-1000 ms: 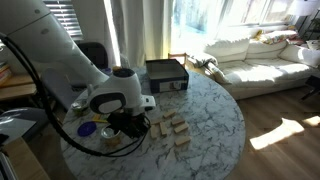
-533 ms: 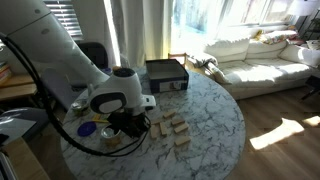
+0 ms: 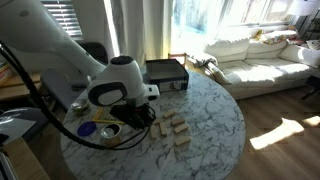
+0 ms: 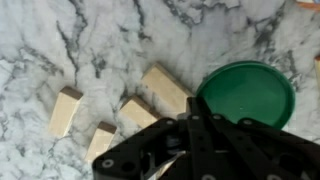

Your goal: Move the can to the left then put the lid on top

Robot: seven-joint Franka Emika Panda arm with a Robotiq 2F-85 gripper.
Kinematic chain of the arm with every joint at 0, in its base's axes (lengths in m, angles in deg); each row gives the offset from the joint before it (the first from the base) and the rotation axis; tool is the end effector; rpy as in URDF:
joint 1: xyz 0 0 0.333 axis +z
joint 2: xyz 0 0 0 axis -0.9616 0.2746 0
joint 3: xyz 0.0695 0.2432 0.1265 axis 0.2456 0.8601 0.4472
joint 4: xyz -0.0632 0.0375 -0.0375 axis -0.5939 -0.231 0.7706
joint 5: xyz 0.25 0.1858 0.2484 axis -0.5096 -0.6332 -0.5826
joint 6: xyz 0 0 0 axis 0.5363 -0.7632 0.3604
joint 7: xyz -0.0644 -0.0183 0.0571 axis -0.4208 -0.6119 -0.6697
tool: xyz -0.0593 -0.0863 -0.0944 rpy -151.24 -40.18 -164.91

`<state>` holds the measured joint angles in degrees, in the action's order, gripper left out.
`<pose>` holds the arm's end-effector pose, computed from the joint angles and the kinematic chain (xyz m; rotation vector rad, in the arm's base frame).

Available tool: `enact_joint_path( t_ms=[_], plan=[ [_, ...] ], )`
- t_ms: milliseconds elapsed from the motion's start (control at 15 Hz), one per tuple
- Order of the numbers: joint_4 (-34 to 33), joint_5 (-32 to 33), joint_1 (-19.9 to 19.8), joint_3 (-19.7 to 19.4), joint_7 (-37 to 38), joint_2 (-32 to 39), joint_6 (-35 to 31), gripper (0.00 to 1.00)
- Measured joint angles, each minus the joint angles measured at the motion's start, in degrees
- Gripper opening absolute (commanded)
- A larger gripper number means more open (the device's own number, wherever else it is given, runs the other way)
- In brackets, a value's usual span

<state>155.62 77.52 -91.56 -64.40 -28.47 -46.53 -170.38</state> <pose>0.4952 -0.2105 0.1599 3.0428 0.0381 0.3004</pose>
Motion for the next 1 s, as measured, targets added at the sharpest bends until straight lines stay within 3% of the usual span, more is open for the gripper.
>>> enact_joint_path(
  t_ms=[467,1000],
  plan=[
    [5.96,12.92,1.88,-4.08,1.97,-7.02,1.3,0.0],
    [14.23,13.71,3.45,-3.05,-3.38,-14.41,2.79,0.0]
  ],
)
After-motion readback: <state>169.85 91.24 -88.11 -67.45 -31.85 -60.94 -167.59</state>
